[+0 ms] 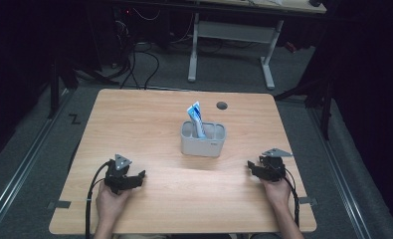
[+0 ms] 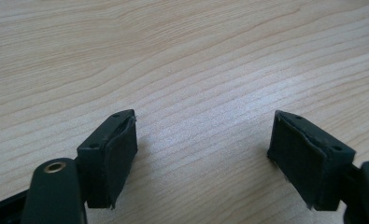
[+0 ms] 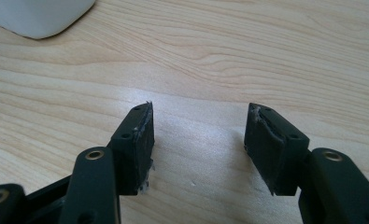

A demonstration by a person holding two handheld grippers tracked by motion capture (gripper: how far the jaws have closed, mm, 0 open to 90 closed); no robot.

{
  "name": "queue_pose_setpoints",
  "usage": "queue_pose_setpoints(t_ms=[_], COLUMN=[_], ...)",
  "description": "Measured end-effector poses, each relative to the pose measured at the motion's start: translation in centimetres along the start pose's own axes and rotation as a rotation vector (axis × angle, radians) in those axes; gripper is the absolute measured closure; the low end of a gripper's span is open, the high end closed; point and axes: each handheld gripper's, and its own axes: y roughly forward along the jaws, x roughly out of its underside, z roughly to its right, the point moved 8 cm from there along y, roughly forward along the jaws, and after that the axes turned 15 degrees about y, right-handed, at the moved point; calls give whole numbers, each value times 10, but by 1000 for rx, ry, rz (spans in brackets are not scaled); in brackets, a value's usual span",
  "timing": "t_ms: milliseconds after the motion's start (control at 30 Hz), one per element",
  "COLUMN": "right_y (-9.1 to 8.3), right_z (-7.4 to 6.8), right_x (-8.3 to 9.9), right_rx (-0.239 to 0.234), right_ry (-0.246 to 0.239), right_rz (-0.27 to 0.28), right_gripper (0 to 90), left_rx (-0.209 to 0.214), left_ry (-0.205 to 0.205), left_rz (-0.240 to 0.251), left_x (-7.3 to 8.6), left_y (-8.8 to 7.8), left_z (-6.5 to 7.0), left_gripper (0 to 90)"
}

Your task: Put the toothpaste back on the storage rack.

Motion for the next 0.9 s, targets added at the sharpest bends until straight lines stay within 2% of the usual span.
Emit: queue_pose_setpoints(t_ms=[267,400,600,900], right_y=[1,2,1,0], right_z=[-8,-9,-11,-12], right_x=[3,4,7,8], right_rx=[-2,-20,-3,9], right_ry=[-30,-17,1,12], right_rz=[-5,-5,5,8], right_gripper=[422,399,367,365], left_rx=[0,0,0,2], left_ry=[0,0,-1,-2], left_rz=[-1,-1,1,3], left_x=[0,0,0,0], left_y=[0,0,0,0], left_z=[0,0,0,0], left_gripper=[237,237,237,235])
